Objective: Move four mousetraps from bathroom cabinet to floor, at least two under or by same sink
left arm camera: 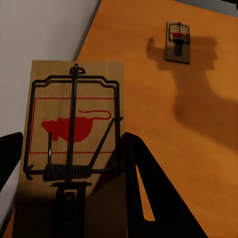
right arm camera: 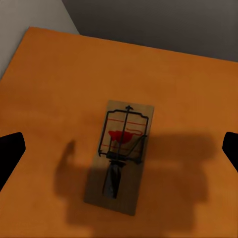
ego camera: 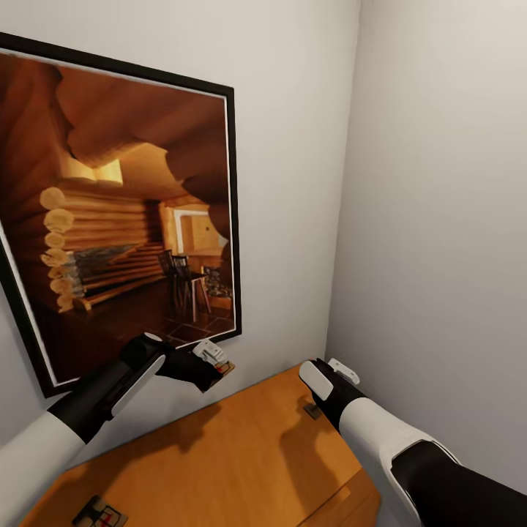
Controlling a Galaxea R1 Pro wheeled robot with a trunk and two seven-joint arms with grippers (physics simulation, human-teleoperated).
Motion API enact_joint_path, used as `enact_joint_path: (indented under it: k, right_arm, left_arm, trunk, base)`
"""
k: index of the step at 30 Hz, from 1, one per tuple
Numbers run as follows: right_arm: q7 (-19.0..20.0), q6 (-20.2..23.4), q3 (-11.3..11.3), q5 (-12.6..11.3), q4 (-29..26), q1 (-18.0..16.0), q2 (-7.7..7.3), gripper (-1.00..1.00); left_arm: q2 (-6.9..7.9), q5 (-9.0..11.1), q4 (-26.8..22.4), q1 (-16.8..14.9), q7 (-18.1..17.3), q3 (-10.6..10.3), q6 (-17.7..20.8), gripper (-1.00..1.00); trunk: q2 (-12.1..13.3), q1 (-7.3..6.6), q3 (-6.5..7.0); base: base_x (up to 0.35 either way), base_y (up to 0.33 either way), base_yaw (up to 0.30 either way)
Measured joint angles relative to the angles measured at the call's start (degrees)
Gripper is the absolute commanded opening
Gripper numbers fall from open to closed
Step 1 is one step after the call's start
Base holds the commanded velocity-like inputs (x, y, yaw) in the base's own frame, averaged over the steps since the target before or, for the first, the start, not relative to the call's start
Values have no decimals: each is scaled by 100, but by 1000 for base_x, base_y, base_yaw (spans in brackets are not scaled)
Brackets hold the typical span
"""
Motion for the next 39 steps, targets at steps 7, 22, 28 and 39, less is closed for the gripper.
enact_joint_path:
  k: [7,22,28,39]
  right_arm:
    - [0,0,0,-4,0,3,0,100]
    - [7,9,0,-49,24,0,0,100]
    - [7,9,0,-57,53,3,0,100]
    - [7,9,-1,-54,328,10,0,100]
  left_arm:
    - [12,-4,0,0,2,0,1,-100]
    - [24,1,0,0,-3,0,1,-100]
    - [14,1,0,0,-6,0,1,-100]
    - [15,0,0,0,-7,0,-3,-100]
  trunk:
    - [-281,154,-126]
    - [-765,418,-342]
    - [-765,418,-342]
    - [-765,418,-342]
  base:
    - [0,0,0]
    - [0,0,0]
    - [0,0,0]
    - [0,0,0]
